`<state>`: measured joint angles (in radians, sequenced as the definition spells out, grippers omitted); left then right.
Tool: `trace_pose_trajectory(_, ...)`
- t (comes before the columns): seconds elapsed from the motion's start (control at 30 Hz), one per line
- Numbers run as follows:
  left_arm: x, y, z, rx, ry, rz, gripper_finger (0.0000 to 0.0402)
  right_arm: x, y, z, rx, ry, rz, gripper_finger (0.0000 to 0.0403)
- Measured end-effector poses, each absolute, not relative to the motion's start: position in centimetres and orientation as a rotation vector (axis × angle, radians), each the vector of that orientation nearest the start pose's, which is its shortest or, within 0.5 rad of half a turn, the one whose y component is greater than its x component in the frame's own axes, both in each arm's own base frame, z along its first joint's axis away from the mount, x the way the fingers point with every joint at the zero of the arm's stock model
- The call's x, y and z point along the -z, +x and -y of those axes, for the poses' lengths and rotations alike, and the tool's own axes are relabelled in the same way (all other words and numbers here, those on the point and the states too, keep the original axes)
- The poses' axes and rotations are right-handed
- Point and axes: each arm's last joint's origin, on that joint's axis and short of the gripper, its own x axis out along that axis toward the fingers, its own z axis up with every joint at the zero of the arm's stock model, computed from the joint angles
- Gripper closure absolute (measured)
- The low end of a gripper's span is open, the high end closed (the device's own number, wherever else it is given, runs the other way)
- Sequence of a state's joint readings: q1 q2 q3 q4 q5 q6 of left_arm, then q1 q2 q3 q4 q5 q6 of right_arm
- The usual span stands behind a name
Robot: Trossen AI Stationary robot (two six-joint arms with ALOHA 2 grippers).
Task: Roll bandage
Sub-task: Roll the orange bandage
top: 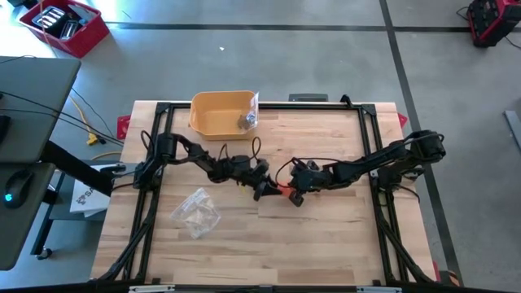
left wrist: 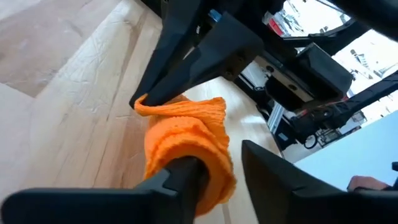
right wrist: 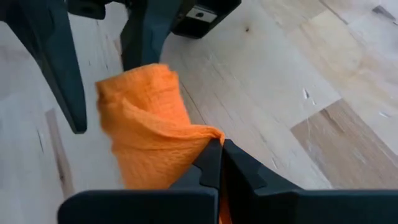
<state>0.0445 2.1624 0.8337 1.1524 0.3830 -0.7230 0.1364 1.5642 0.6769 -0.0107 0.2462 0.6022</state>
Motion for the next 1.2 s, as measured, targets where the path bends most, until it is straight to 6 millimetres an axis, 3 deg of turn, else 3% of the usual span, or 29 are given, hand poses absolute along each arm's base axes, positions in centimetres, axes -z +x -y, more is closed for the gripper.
trace_pose_trajectory(0.13,-8.3,37.8,-0.3,0.249,-0.731,-0.272,0.0328,-14.1,27.8,-3.1,0.362,0.391,-0.815,0.0403)
trace_pose_trajectory(0.57,-8.2,37.8,-0.3,0.226,-0.713,-0.274,0.0393,-14.7,27.2,-3.2,0.320,0.373,-0.851,0.0394)
trace_pose_trajectory(0.67,-8.2,37.8,-0.4,0.220,-0.718,-0.275,0.0392,-15.5,26.4,-3.1,0.325,0.371,-0.872,0.0361)
trace_pose_trajectory(0.97,-8.2,37.8,-0.4,0.195,-0.725,-0.282,0.0392,-18.3,25.4,-3.8,0.194,0.322,-0.802,0.0195)
trace_pose_trajectory(1.07,-8.2,37.8,-0.4,0.192,-0.727,-0.280,0.0392,-17.8,25.8,-4.4,0.147,0.287,-0.805,0.0165)
trace_pose_trajectory(1.2,-8.2,37.8,-0.4,0.194,-0.723,-0.280,0.0393,-15.9,26.5,-4.7,0.160,0.259,-0.858,0.0156)
